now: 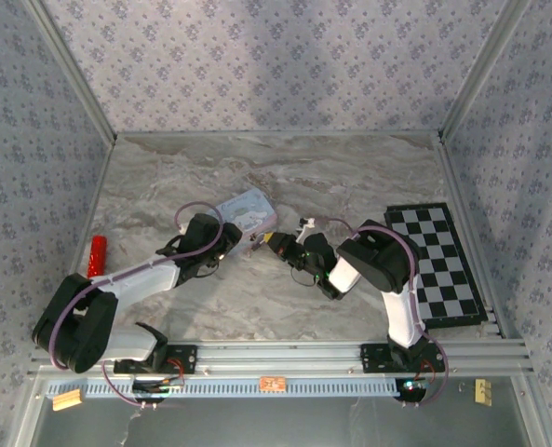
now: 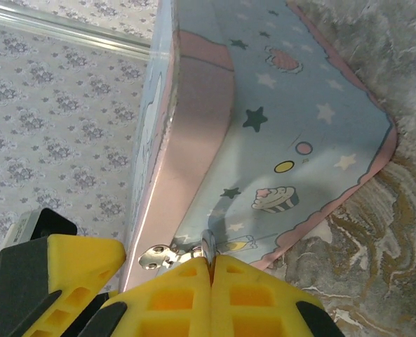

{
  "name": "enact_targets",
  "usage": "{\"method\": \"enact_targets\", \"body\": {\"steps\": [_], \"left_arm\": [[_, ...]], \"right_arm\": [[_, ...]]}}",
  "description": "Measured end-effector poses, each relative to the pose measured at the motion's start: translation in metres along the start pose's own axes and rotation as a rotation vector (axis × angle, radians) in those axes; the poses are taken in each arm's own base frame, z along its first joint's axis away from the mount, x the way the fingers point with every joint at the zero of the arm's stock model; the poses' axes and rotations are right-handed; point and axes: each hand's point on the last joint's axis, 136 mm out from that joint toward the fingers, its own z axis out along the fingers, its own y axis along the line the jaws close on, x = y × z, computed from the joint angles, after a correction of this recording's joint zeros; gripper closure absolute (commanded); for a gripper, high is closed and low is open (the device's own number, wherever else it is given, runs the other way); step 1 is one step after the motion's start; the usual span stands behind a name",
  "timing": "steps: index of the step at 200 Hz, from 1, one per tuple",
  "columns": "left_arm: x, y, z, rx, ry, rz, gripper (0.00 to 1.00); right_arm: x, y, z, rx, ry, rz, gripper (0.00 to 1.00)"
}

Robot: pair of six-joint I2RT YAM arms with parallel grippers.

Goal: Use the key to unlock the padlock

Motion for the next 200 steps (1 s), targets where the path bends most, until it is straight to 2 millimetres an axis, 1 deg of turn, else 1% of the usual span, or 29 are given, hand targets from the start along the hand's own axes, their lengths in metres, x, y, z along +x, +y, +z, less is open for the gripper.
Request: {"method": "enact_targets", "body": {"steps": [19,35,56,72,89,106,114,128,155,183,200], "left_arm": [[0.0,0.001,0.001,-0.003,0.0,0.003,0.28],[-0.001,-0.002,0.003,-0.004,-0.001,0.017,0.33],[-0.011,-0.009,0.01,-0.011,0.001,0.058,0.34],[-0.021,-0.016,0.019,-0.023,0.012,0.102,0.36],[-0.033,-0.026,0.029,-0.036,0.024,0.161,0.37],[-0.041,-0.033,0.039,-0.051,0.035,0.215,0.36],[-0.044,-0.038,0.043,-0.054,0.04,0.238,0.36],[-0.048,-0.046,0.051,-0.056,0.05,0.273,0.36],[-0.055,-0.063,0.07,-0.047,0.059,0.322,0.35],[-0.065,-0.085,0.092,-0.041,0.061,0.369,0.35],[-0.072,-0.098,0.106,-0.043,0.064,0.407,0.34]], "right_arm": [[-0.003,0.002,-0.003,0.0,-0.01,-0.001,1.0],[-0.008,0.005,-0.009,-0.003,-0.022,-0.003,1.0],[-0.015,0.005,-0.021,0.003,-0.039,-0.027,1.0],[-0.019,-0.002,-0.033,0.023,-0.046,-0.041,1.0],[-0.023,-0.015,-0.046,0.063,-0.048,-0.047,1.0],[-0.027,-0.026,-0.059,0.107,-0.047,-0.056,1.0],[-0.029,-0.028,-0.063,0.122,-0.047,-0.063,1.0],[-0.032,-0.025,-0.07,0.137,-0.045,-0.083,1.0],[-0.039,-0.012,-0.085,0.151,-0.045,-0.139,1.0],[-0.047,0.0,-0.105,0.182,-0.049,-0.202,1.0],[-0.053,0.005,-0.12,0.213,-0.047,-0.24,1.0]]}}
